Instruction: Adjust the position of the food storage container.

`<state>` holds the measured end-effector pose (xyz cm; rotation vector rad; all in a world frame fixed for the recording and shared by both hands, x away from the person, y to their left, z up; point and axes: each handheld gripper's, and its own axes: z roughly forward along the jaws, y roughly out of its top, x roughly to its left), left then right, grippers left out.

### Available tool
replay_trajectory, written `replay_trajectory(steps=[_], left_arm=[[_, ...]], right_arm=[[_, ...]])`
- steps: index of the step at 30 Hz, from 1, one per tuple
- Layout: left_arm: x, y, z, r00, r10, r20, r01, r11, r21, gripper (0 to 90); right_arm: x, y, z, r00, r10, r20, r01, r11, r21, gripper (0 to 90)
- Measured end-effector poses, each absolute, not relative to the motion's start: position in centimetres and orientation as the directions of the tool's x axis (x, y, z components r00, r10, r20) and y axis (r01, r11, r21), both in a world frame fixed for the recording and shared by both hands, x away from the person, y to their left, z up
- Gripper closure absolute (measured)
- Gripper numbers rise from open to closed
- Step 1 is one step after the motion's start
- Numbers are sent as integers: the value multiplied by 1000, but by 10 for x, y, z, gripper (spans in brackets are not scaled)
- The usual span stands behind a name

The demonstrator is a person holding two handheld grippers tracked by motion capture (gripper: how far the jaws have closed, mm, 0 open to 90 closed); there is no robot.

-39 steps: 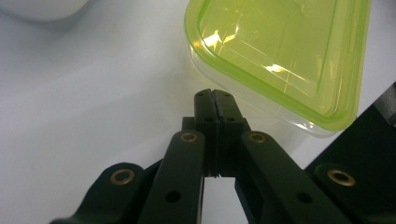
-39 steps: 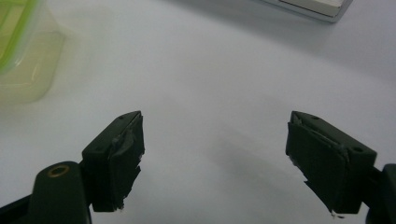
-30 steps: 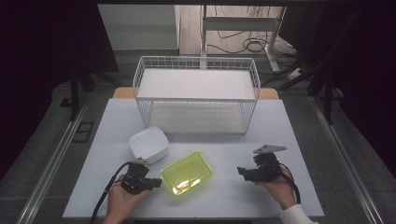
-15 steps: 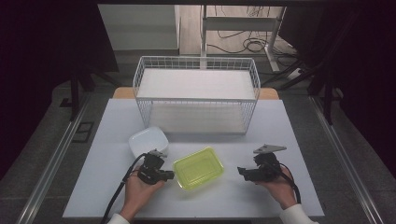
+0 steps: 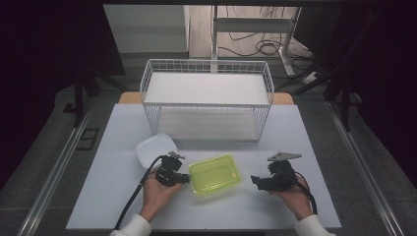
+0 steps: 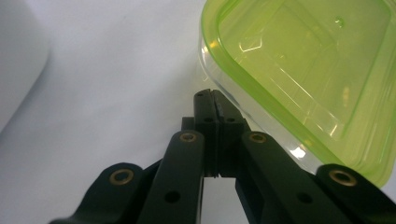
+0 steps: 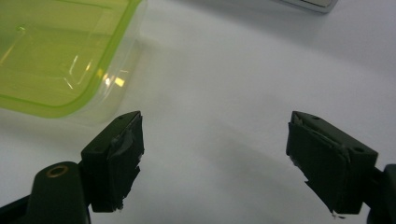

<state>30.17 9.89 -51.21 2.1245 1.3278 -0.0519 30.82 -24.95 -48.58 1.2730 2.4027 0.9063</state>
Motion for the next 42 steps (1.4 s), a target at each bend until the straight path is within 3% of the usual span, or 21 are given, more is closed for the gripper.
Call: replay_trajectory(steps=[13,26,28,29,30,32,33,36,42], left_arm=[[316,82,-515,497,787,-366,823,-293,487,891],[298,98,-496,509,782,-360,799,-273,536,859],[292,103,-490,515,781,-354,787,-267,556,808],[290,105,-488,517,781,-351,782,-265,564,715],[287,106,-485,513,779,-361,779,-247,576,715],[280,109,-481,508,771,-385,775,-215,594,552],[277,111,-480,504,766,-400,775,-196,600,552],[270,115,-480,496,745,-445,790,-175,588,400],[263,126,-478,469,700,-538,800,-80,595,307]], right_arm=[[309,-250,-486,-579,814,41,640,424,641,188],[309,-251,-486,-571,819,48,646,412,643,188],[309,-250,-486,-571,820,48,646,412,643,188],[308,-250,-486,-571,820,47,643,411,646,188],[308,-250,-486,-571,820,47,643,411,646,188],[308,-251,-483,-569,820,69,646,393,655,196],[308,-252,-482,-563,822,86,649,376,661,201],[307,-254,-478,-556,822,121,652,341,678,210],[306,-259,-465,-574,796,194,656,305,691,233]])
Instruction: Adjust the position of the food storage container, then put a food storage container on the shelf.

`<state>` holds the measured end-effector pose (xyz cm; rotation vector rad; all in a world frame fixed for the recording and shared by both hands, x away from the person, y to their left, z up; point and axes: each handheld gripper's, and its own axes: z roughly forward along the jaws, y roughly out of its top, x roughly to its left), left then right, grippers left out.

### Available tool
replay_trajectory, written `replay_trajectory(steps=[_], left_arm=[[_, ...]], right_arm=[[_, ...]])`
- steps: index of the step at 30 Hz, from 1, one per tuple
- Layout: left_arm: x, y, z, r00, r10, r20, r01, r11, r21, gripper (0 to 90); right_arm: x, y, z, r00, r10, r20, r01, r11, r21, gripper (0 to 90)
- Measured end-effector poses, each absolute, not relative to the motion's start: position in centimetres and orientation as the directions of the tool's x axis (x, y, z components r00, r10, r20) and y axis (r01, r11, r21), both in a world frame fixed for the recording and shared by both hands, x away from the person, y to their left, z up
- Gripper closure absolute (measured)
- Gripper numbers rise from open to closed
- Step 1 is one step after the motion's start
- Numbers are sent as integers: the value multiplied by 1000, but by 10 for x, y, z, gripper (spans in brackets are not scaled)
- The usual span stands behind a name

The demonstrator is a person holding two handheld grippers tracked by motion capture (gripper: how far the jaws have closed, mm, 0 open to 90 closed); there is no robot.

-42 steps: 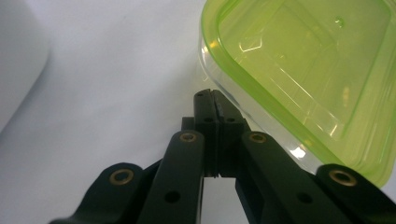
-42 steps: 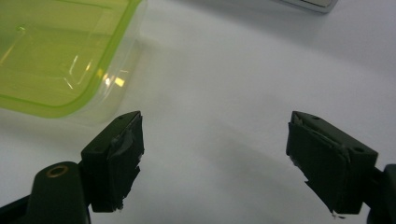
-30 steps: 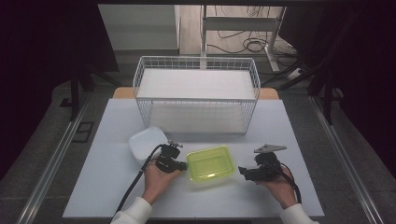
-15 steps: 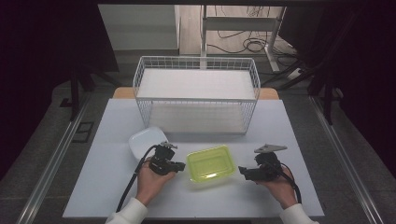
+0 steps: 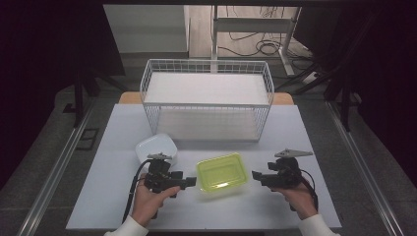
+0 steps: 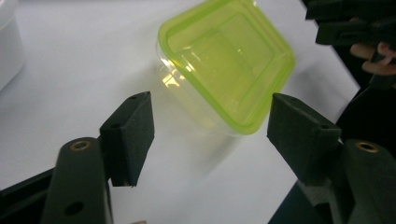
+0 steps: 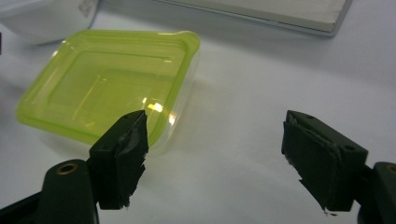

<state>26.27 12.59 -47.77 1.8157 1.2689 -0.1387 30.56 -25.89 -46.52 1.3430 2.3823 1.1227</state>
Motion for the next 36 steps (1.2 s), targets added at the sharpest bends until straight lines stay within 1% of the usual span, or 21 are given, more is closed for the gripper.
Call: replay_trajectory(steps=[4,8,11,14,17,20,23,26,28,30,34,36], left_arm=[[259,130,-478,456,702,-547,796,-47,603,292],[257,133,-478,454,708,-541,784,-29,620,293],[257,132,-479,469,717,-516,764,-36,645,298],[255,129,-480,475,743,-471,736,-41,676,278],[254,128,-480,478,749,-460,728,-44,685,263],[256,129,-478,464,741,-486,735,-15,678,263],[258,127,-479,445,748,-493,742,0,670,269],[262,124,-482,420,751,-509,760,16,650,295],[266,121,-484,401,747,-531,772,36,635,321],[271,118,-487,373,732,-570,788,74,611,333],[276,109,-488,365,730,-578,802,69,593,348],[278,105,-489,362,729,-581,808,66,586,354]], right_arm=[[305,-263,-459,-584,777,236,670,297,680,240],[306,-265,-457,-585,775,239,672,299,677,254],[305,-265,-453,-589,774,234,664,298,686,278],[303,-263,-447,-584,774,243,670,291,683,284],[303,-262,-444,-581,776,246,673,287,682,283],[304,-262,-444,-579,774,255,677,282,680,283],[307,-262,-444,-581,767,272,686,282,670,289],[311,-258,-442,-588,753,296,699,288,655,294],[312,-256,-442,-580,747,325,718,280,638,301],[313,-253,-440,-577,746,333,724,278,631,305],[319,-246,-434,-579,746,328,725,287,627,321],[324,-243,-431,-578,744,335,726,281,628,345]])
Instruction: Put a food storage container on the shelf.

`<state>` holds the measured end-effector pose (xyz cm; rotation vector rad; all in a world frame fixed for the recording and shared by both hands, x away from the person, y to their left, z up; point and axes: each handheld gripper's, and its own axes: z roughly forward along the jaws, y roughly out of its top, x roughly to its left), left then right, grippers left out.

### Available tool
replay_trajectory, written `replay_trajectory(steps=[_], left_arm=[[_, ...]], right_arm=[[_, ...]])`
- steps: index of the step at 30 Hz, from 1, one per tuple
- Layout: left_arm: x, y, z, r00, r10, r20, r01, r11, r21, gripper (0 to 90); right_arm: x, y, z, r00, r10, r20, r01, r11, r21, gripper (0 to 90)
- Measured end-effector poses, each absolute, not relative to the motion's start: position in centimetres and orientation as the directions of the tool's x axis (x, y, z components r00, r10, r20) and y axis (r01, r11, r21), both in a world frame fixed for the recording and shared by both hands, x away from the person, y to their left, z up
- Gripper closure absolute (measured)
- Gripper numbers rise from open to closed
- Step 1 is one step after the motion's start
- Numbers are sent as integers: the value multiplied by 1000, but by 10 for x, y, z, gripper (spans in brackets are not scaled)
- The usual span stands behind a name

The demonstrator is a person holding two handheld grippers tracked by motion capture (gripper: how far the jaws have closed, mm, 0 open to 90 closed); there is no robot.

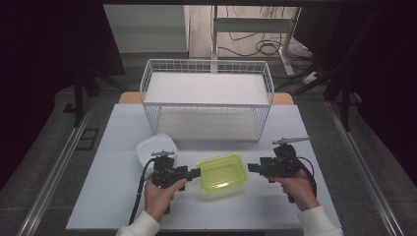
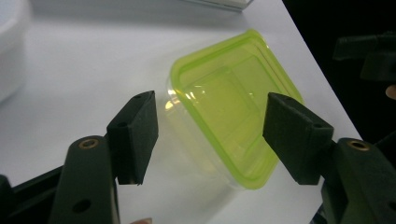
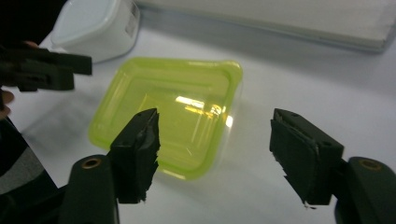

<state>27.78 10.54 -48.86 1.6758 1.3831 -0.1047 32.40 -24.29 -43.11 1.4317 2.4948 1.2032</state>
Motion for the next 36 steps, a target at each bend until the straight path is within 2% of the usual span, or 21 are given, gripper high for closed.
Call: replay_trajectory(steps=[9,16,25,30,33,36], left_arm=[[284,102,-499,328,715,-617,840,79,537,384],[287,96,-506,311,735,-602,847,72,526,423],[291,94,-512,290,724,-626,864,82,496,466],[293,96,-522,249,684,-686,891,116,440,519],[293,96,-524,260,684,-682,890,103,444,546],[294,94,-524,268,655,-706,898,96,429,622]], right_arm=[[344,-233,-445,-568,743,355,751,290,593,391],[356,-232,-464,-544,749,379,787,299,539,442],[364,-226,-476,-528,733,429,818,302,491,513],[367,-223,-481,-518,730,446,830,303,468,543],[368,-223,-485,-511,727,460,840,306,449,577],[369,-223,-489,-495,710,501,854,293,429,655]])
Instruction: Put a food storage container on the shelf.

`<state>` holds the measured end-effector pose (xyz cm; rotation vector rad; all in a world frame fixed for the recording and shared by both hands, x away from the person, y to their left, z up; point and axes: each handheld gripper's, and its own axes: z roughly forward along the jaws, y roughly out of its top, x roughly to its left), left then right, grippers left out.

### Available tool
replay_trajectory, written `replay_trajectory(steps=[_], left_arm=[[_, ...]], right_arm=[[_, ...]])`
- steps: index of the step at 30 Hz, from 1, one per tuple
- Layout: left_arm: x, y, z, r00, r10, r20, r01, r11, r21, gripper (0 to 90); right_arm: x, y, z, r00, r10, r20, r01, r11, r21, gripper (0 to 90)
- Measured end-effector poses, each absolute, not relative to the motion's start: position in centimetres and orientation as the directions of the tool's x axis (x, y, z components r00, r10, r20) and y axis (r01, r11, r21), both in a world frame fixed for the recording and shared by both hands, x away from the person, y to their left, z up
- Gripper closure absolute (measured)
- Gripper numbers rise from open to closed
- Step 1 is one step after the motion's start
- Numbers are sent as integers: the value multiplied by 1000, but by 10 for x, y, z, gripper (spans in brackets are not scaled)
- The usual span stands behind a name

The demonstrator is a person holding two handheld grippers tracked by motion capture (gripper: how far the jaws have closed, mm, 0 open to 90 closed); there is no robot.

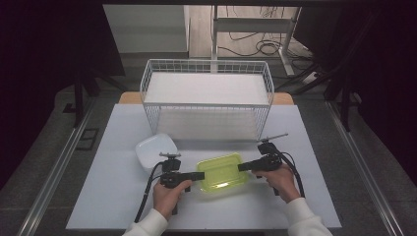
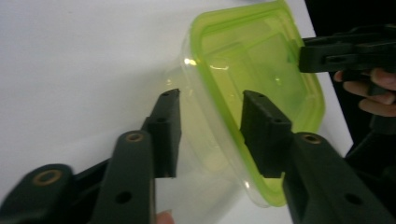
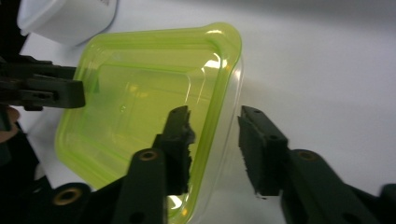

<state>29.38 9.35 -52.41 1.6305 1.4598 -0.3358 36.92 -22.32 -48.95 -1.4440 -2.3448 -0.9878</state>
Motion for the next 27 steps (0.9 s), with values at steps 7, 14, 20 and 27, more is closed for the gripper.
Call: replay_trajectory(steps=[7,14,20,27], left_arm=[[293,95,-521,253,649,-718,900,113,420,719],[289,97,-515,257,631,-732,889,144,435,775],[287,100,-511,272,627,-730,882,140,449,791],[284,102,-505,293,622,-726,870,141,473,792]], right_arm=[[370,-232,-490,-445,659,607,886,228,403,759],[365,-234,-484,-469,654,593,873,243,422,785],[362,-231,-479,-498,653,570,854,258,451,787],[359,-230,-471,-529,647,550,833,269,484,787]])
